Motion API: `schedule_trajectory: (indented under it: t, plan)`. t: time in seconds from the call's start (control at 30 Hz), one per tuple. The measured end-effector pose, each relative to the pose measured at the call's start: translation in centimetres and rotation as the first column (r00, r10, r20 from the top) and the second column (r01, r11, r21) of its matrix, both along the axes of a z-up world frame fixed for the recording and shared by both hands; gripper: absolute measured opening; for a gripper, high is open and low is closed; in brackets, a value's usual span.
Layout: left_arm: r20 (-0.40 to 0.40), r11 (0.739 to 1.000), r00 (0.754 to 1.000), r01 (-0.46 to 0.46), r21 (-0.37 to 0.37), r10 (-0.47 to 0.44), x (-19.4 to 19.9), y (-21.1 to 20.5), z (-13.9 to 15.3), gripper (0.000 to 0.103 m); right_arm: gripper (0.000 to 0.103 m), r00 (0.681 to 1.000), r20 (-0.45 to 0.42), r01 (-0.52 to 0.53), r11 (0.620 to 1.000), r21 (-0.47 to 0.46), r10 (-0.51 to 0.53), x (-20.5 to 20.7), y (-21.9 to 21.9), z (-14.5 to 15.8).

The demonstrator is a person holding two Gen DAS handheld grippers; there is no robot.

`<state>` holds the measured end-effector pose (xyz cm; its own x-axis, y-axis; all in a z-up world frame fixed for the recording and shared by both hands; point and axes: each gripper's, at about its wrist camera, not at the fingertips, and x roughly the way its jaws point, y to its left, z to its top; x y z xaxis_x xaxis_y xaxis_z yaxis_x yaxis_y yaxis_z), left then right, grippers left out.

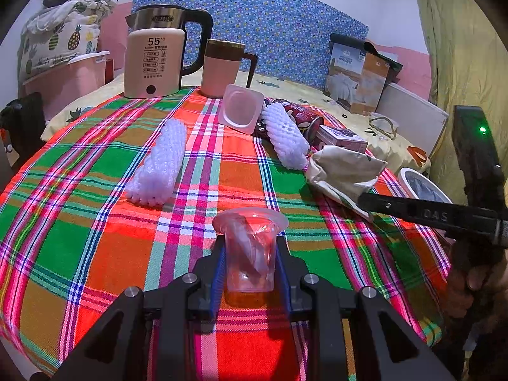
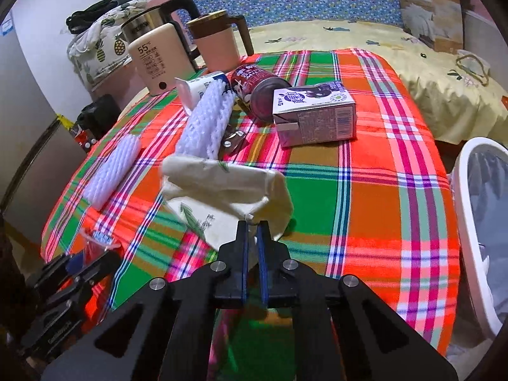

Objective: Collect trash
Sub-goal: 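Grasp the crumpled beige paper with the right tool while the left tool holds the cup, then carry cup and paper over the white bin and open both tools to drop them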

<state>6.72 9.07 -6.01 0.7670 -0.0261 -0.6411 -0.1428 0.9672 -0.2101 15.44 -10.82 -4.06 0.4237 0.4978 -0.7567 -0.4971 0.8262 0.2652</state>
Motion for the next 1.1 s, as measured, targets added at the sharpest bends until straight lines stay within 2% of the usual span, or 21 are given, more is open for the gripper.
schedule_trajectory:
  t: [0.13, 0.2, 0.23, 0.27, 0.33, 0.37, 0.53, 0.63, 0.7, 0.77, 1.1]
  plan:
    - [-0.003, 1.000, 1.000, 0.000, 0.000, 0.000, -0.1, 0.0, 0.1, 0.029, 0.008, 0.998, -0.022, -0.060, 0.996, 0.073, 0.062, -1.1, -0.4, 0.5]
    - [-0.004, 1.000, 1.000, -0.002, 0.002, 0.002, 0.0, -0.1, 0.1, 0.029, 0.010, 0.996, -0.023, -0.086, 0.994, 0.075, 0.088, -1.6, -0.5, 0.7]
    - [-0.004, 1.000, 1.000, -0.002, 0.004, 0.002, 0.0, -0.1, 0.1, 0.029, 0.016, 0.996, -0.009, -0.086, 0.994, 0.066, 0.086, -1.7, -0.5, 0.7]
    - [-0.004, 1.000, 1.000, -0.003, 0.004, 0.003, 0.0, -0.1, 0.1, 0.029, 0.030, 0.996, 0.013, -0.084, 0.995, 0.062, 0.084, -1.8, -0.6, 0.9]
    - [-0.005, 1.000, 1.000, -0.002, 0.005, 0.002, 0.0, -0.1, 0.1, 0.029, 0.050, 0.997, 0.045, -0.073, 0.995, 0.065, 0.070, -1.5, -1.0, 1.3]
    - [-0.004, 1.000, 1.000, -0.002, 0.006, 0.002, 0.0, -0.1, 0.1, 0.029, 0.054, 0.996, 0.059, -0.073, 0.995, 0.065, 0.069, -1.4, -1.1, 1.5]
    - [-0.006, 1.000, 1.000, 0.000, 0.005, 0.000, 0.1, -0.1, 0.1, 0.029, 0.054, 0.978, 0.139, -0.159, 0.987, 0.017, 0.155, -0.4, 0.4, 1.8]
    - [-0.010, 1.000, 1.000, 0.003, 0.004, -0.003, 0.2, -0.1, 0.1, 0.029, 0.053, 0.976, 0.114, -0.189, 0.982, -0.001, 0.188, 0.8, 1.4, 1.0]
    - [-0.014, 1.000, 1.000, 0.005, 0.003, -0.005, 0.2, 0.0, 0.2, 0.029, 0.027, 0.975, 0.107, -0.197, 0.980, 0.016, 0.194, 0.9, 1.5, 1.0]
    - [-0.017, 1.000, 1.000, 0.009, -0.001, -0.009, 0.2, 0.0, 0.3, 0.029, 0.017, 0.977, 0.108, -0.184, 0.983, 0.011, 0.182, 0.6, 1.3, 1.1]
    - [-0.016, 0.998, 0.998, 0.058, -0.010, -0.059, 0.2, -1.9, 1.2, 0.028, 0.015, 0.994, 0.107, -0.035, 0.998, 0.045, 0.030, -1.7, -2.2, 2.1]
